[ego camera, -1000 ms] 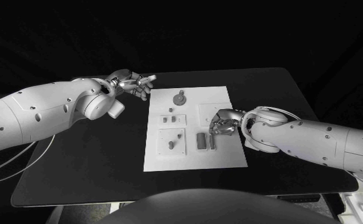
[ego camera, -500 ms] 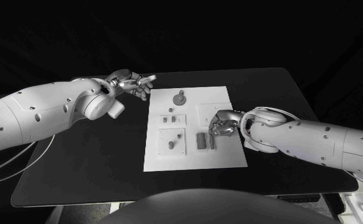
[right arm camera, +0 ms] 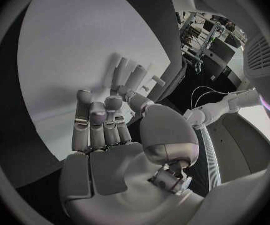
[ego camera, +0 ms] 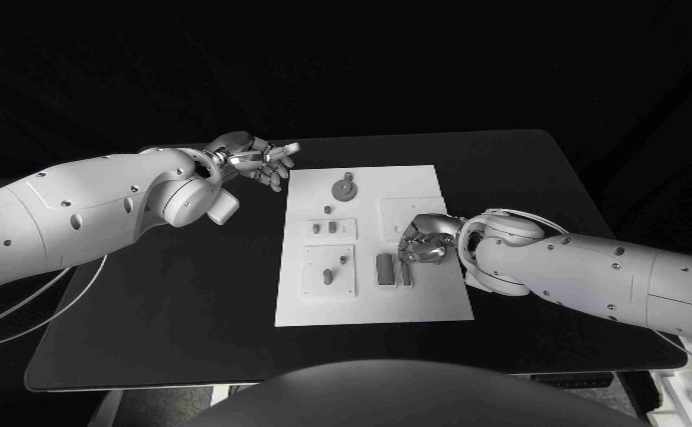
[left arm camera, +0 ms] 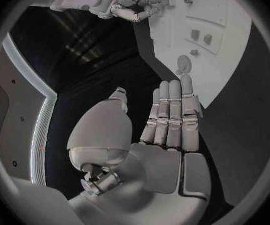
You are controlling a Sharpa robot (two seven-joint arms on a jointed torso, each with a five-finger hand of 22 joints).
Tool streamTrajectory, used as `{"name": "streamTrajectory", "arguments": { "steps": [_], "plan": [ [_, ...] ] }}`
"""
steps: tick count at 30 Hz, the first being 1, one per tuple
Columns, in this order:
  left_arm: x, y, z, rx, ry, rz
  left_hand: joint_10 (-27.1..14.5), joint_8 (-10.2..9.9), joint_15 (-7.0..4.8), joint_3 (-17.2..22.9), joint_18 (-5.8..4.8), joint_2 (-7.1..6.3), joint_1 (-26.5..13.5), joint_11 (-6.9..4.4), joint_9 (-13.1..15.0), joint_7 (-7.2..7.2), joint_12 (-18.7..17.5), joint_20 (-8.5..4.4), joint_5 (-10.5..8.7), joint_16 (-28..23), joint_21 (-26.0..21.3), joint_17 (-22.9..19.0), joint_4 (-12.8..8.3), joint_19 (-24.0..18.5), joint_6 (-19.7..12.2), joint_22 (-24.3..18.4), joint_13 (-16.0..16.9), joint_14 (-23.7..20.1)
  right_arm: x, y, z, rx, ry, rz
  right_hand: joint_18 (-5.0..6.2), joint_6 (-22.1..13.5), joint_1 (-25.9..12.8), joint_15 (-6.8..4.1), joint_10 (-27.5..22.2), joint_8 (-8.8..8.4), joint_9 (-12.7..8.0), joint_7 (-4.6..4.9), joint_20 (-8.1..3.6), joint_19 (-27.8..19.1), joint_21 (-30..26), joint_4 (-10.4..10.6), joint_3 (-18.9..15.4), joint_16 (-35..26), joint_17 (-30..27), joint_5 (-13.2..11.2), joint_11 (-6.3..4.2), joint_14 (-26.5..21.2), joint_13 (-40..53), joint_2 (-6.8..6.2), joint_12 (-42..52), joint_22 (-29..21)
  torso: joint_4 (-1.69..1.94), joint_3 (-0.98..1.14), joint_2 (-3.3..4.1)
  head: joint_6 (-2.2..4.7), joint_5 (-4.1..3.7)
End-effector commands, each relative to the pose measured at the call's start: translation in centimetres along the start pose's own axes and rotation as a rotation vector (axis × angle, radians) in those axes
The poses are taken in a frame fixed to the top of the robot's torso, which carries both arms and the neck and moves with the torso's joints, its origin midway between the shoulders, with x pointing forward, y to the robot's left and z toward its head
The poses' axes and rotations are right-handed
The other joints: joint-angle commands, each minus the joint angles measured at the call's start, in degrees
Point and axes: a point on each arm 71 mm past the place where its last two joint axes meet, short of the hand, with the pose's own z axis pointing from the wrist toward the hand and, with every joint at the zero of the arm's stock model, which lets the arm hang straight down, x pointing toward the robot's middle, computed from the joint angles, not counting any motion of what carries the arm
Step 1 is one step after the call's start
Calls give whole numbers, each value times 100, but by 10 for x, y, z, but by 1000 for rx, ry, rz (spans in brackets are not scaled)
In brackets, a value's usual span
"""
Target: Assemble the parts on the task board
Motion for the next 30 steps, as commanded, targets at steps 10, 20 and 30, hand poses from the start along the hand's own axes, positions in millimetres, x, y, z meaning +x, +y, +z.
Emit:
{"name": "streamTrajectory", "arguments": {
  "steps": [10,20,30],
  "plan": [
    [2,-2,1,6,21,1,-13,16,-11,40,114,36,-36,-22,-9,-2,-32,-8,11,22,-22,-8,3,45,-37,8,-2,-47,3,0,0,-17,-3,-8,44,2,-36,-39,10,19,-15,15,2,-2,19,18,23,26,8,39,-36,4,-2,22,12,63,-3,-7,1,0,-14],
    [2,-2,0,4,20,1,-14,17,-11,38,114,42,-38,-22,-9,-2,-32,-8,11,23,-23,-8,2,45,-38,9,-2,-48,-1,-3,0,-6,-59,-7,44,-255,75,10,-75,-116,-102,99,-11,-25,2,-74,58,-8,5,13,40,-39,-6,-312,-17,54,2,-13,-2,0,-27],
    [2,-1,0,3,20,1,-15,17,-11,36,115,47,-38,-22,-10,-2,-32,-8,11,23,-24,-9,2,44,-38,10,-2,-48,-2,-4,-1,-2,-65,-4,44,-538,161,108,-189,-248,-195,207,25,-61,-27,-54,-12,-27,14,-123,146,-101,1,-594,-15,43,-1,-8,0,0,-19]
  ]
}}
